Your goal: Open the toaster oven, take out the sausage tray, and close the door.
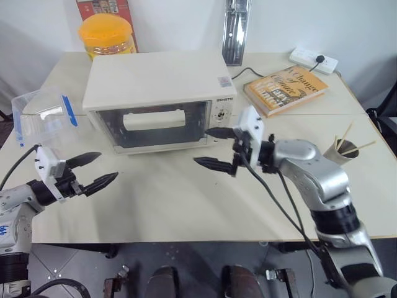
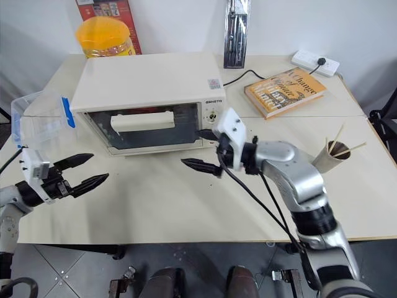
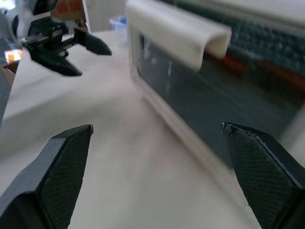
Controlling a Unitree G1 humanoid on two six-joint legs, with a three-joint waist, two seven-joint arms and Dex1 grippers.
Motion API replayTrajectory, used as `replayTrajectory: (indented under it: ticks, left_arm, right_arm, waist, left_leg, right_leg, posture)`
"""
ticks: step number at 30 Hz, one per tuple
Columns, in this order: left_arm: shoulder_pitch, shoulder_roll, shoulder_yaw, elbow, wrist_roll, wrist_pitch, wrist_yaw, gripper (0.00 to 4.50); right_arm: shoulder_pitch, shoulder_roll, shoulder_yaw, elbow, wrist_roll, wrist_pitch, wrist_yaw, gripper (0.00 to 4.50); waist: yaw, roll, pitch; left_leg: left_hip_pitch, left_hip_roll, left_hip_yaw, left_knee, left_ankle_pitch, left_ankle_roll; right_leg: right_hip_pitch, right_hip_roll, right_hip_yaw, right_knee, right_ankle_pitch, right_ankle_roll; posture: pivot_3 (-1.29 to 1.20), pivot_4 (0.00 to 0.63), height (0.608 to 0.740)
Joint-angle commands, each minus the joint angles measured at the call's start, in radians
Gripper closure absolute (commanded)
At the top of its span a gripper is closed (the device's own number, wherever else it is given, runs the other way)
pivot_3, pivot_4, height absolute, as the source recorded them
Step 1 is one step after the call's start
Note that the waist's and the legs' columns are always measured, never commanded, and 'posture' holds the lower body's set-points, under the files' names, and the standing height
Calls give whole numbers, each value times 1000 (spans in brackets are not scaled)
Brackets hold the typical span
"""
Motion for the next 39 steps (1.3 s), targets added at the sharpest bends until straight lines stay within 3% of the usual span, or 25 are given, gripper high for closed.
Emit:
replayTrajectory:
  ticks: [1,7,17,20,25,32,39]
  left_arm:
    - [15,-6,55,-58,-52,24,12,24]
    - [58,10,122,-105,-102,74,25,24]
    - [68,103,227,-45,-104,117,-2,24]
    - [53,142,254,13,-159,129,-124,636]
    - [-16,192,232,81,-184,160,-230,2215]
    - [-229,175,86,171,-139,168,-284,4365]
    - [-385,118,-93,293,-48,131,-355,4483]
  right_arm:
    - [-76,43,25,81,-32,-84,44,0]
    - [-214,144,72,248,-92,-220,118,0]
    - [-102,106,128,40,-57,-123,235,0]
    - [-45,78,147,0,-80,-115,235,0]
    - [4,56,153,-40,-94,-99,216,0]
    - [44,55,147,-79,-104,-74,159,0]
    - [106,38,129,-146,-108,-28,80,0]
  waist:
    - [-1,0,0]
    - [-23,0,0]
    - [-31,0,0]
    - [-33,0,0]
    - [-31,0,0]
    - [-20,-1,0]
    - [-23,-1,0]
  left_leg:
    - [0,0,0,0,0,0]
    - [0,0,1,0,0,0]
    - [0,1,1,-1,-1,-1]
    - [0,1,2,-1,-2,-1]
    - [0,1,3,-1,-2,-1]
    - [0,1,3,0,-3,-1]
    - [0,1,4,0,-3,-1]
  right_leg:
    - [0,0,0,0,0,0]
    - [-1,0,0,1,0,0]
    - [-2,1,0,1,0,0]
    - [-2,1,0,1,0,0]
    - [-2,1,1,1,0,0]
    - [-2,1,1,1,0,0]
    - [-2,1,1,1,0,0]
  posture:
    - [0,150,740]
    - [0,150,740]
    - [0,150,740]
    - [0,150,740]
    - [0,150,740]
    - [0,150,740]
    - [0,150,740]
